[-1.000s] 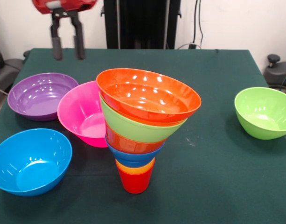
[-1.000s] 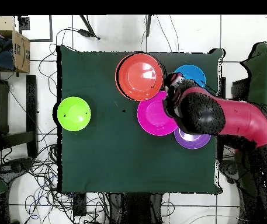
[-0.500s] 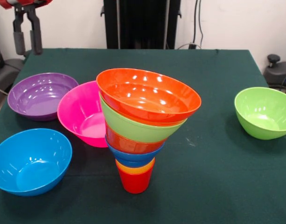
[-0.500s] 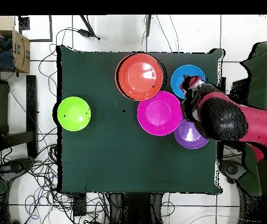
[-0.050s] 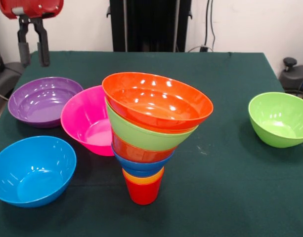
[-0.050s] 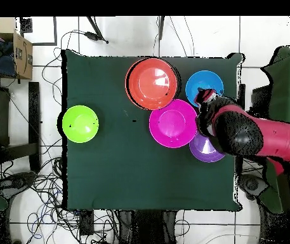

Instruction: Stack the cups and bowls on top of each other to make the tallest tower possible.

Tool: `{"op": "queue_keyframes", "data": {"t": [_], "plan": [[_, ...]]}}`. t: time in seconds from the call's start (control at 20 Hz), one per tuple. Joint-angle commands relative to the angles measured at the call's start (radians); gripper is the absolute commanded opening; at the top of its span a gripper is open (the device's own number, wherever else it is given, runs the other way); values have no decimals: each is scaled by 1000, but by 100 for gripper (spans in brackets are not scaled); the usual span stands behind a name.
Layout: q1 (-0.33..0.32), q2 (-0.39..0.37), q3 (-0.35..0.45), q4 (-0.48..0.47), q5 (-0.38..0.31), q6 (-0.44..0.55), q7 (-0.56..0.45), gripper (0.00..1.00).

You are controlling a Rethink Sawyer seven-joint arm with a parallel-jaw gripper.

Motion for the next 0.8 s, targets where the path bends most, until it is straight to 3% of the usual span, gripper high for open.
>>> {"op": "queue_keyframes", "data": {"t": [0.05,0.8], "plan": [[29,80,16,79,-122,-32,-159,100],[39,164,-31,76,-245,-175,-85,100]]}}
